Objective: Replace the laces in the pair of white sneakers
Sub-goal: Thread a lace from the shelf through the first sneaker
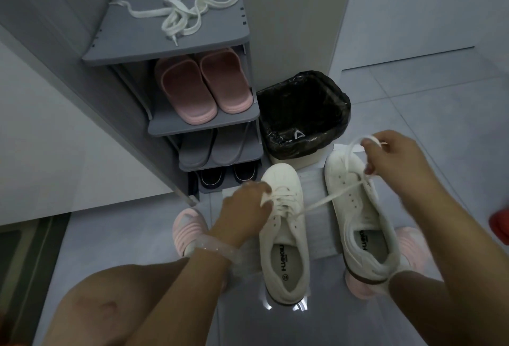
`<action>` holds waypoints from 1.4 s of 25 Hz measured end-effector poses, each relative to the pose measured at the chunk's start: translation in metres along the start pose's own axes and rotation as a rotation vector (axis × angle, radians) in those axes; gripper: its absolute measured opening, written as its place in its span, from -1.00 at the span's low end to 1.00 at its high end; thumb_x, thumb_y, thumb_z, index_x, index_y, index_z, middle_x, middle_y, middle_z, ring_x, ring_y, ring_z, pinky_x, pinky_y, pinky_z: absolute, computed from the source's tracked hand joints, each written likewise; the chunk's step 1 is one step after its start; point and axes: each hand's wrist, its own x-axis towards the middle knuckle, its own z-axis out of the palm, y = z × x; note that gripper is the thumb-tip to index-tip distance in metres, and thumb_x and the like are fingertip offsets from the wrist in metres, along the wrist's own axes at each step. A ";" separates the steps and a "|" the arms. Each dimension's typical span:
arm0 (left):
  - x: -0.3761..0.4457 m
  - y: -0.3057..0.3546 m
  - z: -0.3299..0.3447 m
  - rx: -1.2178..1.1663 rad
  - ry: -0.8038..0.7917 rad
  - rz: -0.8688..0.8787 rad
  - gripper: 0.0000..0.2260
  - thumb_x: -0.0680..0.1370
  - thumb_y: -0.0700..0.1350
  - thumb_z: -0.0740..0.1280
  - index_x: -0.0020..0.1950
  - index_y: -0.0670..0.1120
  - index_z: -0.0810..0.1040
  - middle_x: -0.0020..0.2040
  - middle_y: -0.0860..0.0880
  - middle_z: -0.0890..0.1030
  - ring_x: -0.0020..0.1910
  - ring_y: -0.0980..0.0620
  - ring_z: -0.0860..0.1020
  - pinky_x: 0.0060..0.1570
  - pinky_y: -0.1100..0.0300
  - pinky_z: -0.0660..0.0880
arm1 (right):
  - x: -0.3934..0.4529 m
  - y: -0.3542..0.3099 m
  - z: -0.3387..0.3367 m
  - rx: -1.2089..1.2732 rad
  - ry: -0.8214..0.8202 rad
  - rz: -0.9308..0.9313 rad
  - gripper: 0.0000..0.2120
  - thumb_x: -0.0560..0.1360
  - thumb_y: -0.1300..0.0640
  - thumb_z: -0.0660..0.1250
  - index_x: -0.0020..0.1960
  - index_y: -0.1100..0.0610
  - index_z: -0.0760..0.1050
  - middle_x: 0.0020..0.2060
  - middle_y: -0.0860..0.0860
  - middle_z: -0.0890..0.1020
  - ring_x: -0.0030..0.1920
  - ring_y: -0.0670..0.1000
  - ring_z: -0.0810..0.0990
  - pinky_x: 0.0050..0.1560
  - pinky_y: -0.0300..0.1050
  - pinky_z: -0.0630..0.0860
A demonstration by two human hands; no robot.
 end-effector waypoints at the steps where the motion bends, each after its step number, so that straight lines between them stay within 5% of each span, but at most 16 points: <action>1: -0.001 0.001 0.008 0.040 -0.111 0.005 -0.72 0.55 -0.03 0.23 0.25 -0.03 0.41 0.23 -0.06 0.45 0.20 -0.06 0.43 0.21 0.05 0.38 | 0.007 0.011 -0.009 -0.382 -0.028 0.033 -0.83 0.53 0.09 0.23 -0.11 0.16 0.53 -0.19 0.11 0.62 -0.18 0.10 0.58 -0.12 -0.08 0.42; 2: -0.002 0.002 0.012 0.045 -0.167 0.008 -0.73 0.54 -0.01 0.24 0.21 -0.05 0.41 0.18 -0.06 0.47 0.15 -0.05 0.44 0.15 0.08 0.40 | 0.008 0.021 -0.011 -0.672 -0.077 0.058 -0.77 0.52 0.06 0.24 0.00 0.20 0.54 -0.03 0.16 0.60 -0.04 0.17 0.56 -0.08 -0.07 0.41; 4: -0.003 0.004 0.015 0.025 -0.146 0.018 -0.74 0.52 0.00 0.26 0.15 -0.09 0.40 0.10 -0.07 0.46 0.08 -0.06 0.45 0.07 0.10 0.40 | -0.002 0.027 0.005 -0.861 -0.112 -0.028 -0.70 0.52 0.06 0.24 0.16 0.21 0.49 0.13 0.16 0.50 0.11 0.19 0.48 -0.02 -0.05 0.43; 8: -0.004 0.009 0.019 0.005 -0.073 0.038 -0.84 0.50 -0.08 0.25 -0.04 -0.10 0.31 -0.08 -0.07 0.42 -0.03 -0.08 0.44 -0.09 0.11 0.35 | -0.040 0.021 0.071 -0.606 -0.332 -0.358 -0.80 0.55 0.08 0.17 0.02 0.15 0.53 -0.01 0.08 0.56 0.00 0.08 0.54 -0.09 -0.11 0.44; 14: -0.003 0.005 0.022 -0.009 -0.067 0.075 -0.85 0.51 -0.10 0.24 -0.11 -0.10 0.27 -0.14 -0.05 0.38 -0.13 0.00 0.34 -0.17 0.18 0.25 | -0.052 0.027 0.101 -0.596 -0.376 -0.303 -0.80 0.53 0.03 0.20 -0.03 0.16 0.47 -0.10 0.04 0.56 -0.09 0.03 0.53 -0.20 -0.17 0.42; 17: -0.003 0.005 0.021 -0.039 -0.055 0.081 -0.87 0.51 -0.11 0.24 -0.12 -0.10 0.30 -0.15 -0.07 0.41 -0.14 -0.01 0.37 -0.23 0.19 0.23 | -0.052 0.021 0.103 -0.601 -0.335 -0.372 -0.89 0.50 0.13 0.20 -0.16 0.13 0.31 -0.21 0.04 0.44 -0.19 0.01 0.42 -0.44 -0.29 0.15; 21: -0.002 0.002 0.012 -0.161 -0.046 0.020 -0.90 0.47 -0.13 0.28 -0.13 -0.13 0.39 -0.17 -0.07 0.47 -0.20 0.00 0.42 -0.32 0.28 0.29 | -0.057 0.018 0.101 -0.756 -0.212 -0.603 -0.62 -0.05 0.27 0.55 -0.40 0.13 0.38 -0.50 0.02 0.46 -0.49 0.01 0.45 -0.51 -0.35 -0.15; 24: -0.003 0.002 0.012 -0.166 -0.065 0.010 -0.90 0.48 -0.11 0.28 -0.14 -0.12 0.39 -0.19 -0.05 0.46 -0.20 0.01 0.41 -0.32 0.28 0.29 | -0.059 0.026 0.102 -0.770 -0.220 -0.617 -0.61 -0.12 0.29 0.58 -0.40 0.14 0.45 -0.51 0.01 0.47 -0.50 0.00 0.46 -0.60 -0.29 0.04; 27: -0.001 -0.003 0.009 -0.166 -0.205 -0.030 -0.81 0.54 -0.05 0.24 -0.25 -0.06 0.38 -0.26 0.02 0.42 -0.21 0.04 0.41 -0.32 0.29 0.27 | -0.058 0.024 0.093 -0.654 -0.244 -0.635 -0.72 0.15 0.23 0.56 -0.20 0.15 0.53 -0.33 0.03 0.55 -0.33 0.04 0.55 -0.51 -0.21 0.26; 30: 0.002 -0.008 0.000 -0.127 -0.403 -0.094 -0.72 0.57 0.06 0.19 -0.20 -0.10 0.49 -0.29 0.02 0.45 -0.21 0.04 0.44 -0.30 0.26 0.31 | -0.059 0.024 0.092 -0.479 -0.365 -0.609 -0.71 0.50 0.08 0.28 0.20 0.12 0.47 0.06 0.02 0.50 0.08 0.03 0.46 -0.08 -0.13 0.44; 35: -0.006 -0.004 -0.023 -0.299 -0.414 -0.076 -0.85 0.54 0.04 0.26 -0.15 -0.01 0.46 -0.35 0.03 0.53 -0.37 0.16 0.50 -0.27 0.28 0.37 | -0.060 0.019 0.095 -0.590 -0.562 -0.657 -0.61 0.49 0.09 0.24 0.31 0.06 0.39 0.21 -0.01 0.41 0.22 0.03 0.33 0.17 -0.13 0.30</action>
